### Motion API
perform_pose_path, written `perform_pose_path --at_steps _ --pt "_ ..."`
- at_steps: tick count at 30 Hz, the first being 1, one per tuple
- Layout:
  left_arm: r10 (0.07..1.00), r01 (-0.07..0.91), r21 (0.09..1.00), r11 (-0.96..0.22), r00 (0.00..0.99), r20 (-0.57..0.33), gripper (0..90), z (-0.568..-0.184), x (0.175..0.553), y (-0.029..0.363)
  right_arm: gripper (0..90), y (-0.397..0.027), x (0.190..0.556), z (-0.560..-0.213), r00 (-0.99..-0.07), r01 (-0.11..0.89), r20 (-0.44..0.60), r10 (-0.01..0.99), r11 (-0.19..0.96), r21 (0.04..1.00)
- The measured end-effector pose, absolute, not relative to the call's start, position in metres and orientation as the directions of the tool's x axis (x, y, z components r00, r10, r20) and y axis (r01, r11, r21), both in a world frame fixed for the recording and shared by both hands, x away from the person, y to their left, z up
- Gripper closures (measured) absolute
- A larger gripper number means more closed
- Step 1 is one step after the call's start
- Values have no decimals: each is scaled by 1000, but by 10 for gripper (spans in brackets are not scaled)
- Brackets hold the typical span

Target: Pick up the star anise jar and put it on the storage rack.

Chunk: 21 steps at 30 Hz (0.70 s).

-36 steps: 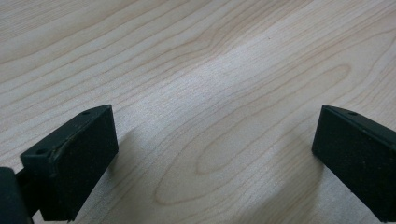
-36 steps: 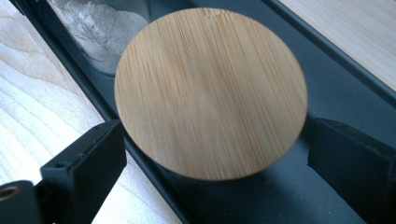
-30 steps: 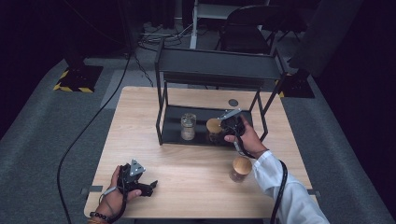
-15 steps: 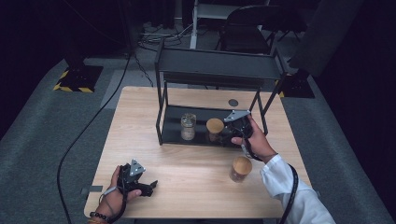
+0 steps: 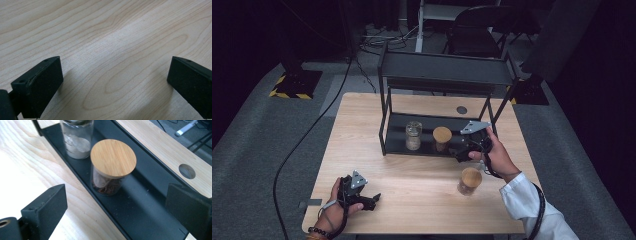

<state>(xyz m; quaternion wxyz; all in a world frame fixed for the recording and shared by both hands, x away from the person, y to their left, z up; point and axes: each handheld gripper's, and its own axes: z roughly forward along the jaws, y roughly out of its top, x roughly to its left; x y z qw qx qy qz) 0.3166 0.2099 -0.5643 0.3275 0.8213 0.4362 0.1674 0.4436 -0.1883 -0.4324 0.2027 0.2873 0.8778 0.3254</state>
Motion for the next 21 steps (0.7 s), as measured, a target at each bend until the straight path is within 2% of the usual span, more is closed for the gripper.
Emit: perform_pose_path --at_steps 21 --pt "826 607 684 -405 563 -11 0 -564 317 210 35 -225 394 -412 -768 312 -180 615 604 734"
